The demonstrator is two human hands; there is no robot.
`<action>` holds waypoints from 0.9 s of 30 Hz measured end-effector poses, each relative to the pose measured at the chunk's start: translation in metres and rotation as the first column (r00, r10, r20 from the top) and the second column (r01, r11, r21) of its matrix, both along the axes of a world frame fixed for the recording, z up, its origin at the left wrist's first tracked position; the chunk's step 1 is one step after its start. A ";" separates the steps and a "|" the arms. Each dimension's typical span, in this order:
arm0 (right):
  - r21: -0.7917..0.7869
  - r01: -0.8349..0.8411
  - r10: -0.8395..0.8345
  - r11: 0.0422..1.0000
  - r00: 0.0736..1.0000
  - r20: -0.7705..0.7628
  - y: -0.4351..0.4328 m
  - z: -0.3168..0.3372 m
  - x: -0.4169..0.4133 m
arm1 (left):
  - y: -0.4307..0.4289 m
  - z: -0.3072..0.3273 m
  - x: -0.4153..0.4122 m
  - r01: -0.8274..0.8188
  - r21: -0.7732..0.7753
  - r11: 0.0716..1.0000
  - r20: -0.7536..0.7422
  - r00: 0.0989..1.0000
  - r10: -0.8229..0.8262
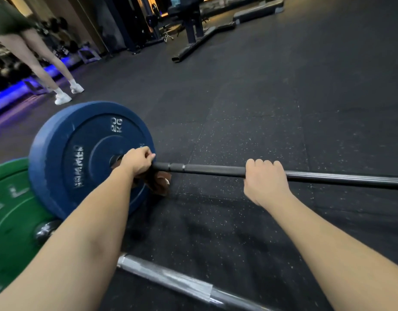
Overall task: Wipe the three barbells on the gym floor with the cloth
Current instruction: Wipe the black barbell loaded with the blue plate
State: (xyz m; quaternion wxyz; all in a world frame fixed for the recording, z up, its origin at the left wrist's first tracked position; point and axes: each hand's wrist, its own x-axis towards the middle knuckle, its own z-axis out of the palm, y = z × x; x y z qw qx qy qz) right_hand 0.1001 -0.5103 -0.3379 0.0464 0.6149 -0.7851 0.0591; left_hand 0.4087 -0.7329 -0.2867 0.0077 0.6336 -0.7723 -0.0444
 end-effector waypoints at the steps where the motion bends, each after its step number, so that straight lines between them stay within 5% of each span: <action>1: -0.001 0.004 -0.004 1.000 1.000 0.000 0.000 0.000 0.000 | 0.003 -0.001 -0.003 0.004 -0.011 1.000 -0.043 0.999 -0.005; 6: -0.008 0.004 -0.005 1.000 1.000 -0.018 0.001 -0.001 0.001 | 0.041 -0.014 -0.051 0.077 -0.013 0.997 -0.275 0.958 -0.078; 14: -0.004 -0.043 0.043 0.999 0.999 -0.021 0.000 0.000 -0.007 | 0.051 -0.008 -0.067 0.292 0.057 0.955 -0.202 0.940 -0.276; 22: -0.027 -0.029 0.028 0.999 0.999 -0.042 0.000 -0.003 -0.005 | 0.003 -0.006 -0.001 0.079 0.002 0.997 0.002 0.997 -0.079; 27: -0.039 -0.026 0.024 0.999 0.999 -0.043 0.001 -0.005 -0.005 | 0.010 -0.013 -0.015 -0.008 0.014 1.000 -0.044 0.999 0.008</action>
